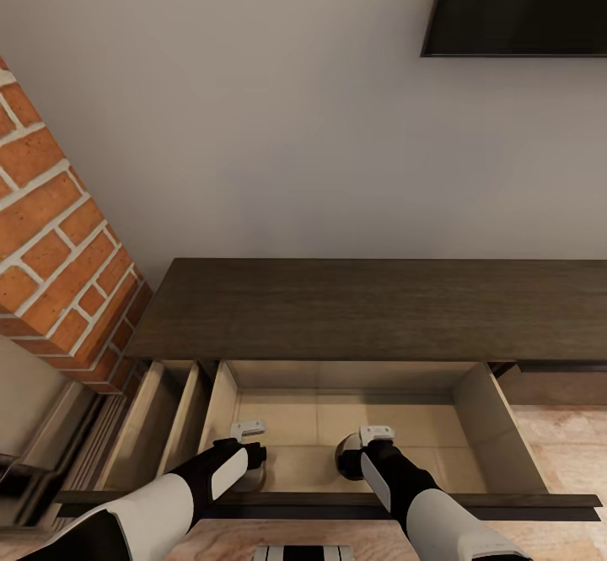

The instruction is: Place each of the two pumpkins and all three candles from the living room inside a cabinet in the living room (use any cabinet), then make sure every cabinet is closed, and position the cauldron so it is next to a table in the living room.

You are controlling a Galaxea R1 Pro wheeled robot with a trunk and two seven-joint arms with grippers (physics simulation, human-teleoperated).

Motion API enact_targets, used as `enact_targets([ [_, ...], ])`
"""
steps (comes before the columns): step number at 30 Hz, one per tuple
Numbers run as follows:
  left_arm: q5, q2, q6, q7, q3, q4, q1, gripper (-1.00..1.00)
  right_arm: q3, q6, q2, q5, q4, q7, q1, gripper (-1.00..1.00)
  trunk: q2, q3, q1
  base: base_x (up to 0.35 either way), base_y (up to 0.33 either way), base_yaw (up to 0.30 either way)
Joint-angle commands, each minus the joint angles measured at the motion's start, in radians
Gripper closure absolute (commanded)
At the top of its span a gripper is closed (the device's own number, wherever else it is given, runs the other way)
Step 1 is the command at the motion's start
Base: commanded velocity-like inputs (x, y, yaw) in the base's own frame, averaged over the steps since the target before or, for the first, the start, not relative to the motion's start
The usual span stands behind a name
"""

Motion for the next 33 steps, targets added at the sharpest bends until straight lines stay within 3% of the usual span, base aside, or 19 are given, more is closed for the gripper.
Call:
enact_targets([
  [1, 0.0, 0.0, 0.0, 0.0, 0.0, 0.0, 0.0, -1.0, 0.0, 0.0, 0.0, 0.0, 0.0, 0.0, 0.0, 1.0, 0.0, 0.0, 0.0, 0.0, 0.0, 0.0],
  [33, 0.0, 0.0, 0.0, 0.0, 0.0, 0.0, 0.0, -1.0, 0.002, 0.008, 0.0, 0.0, 0.048, -0.003, 0.0, 1.0, 0.0, 0.0, 0.0, 0.0, 0.0, 0.0],
])
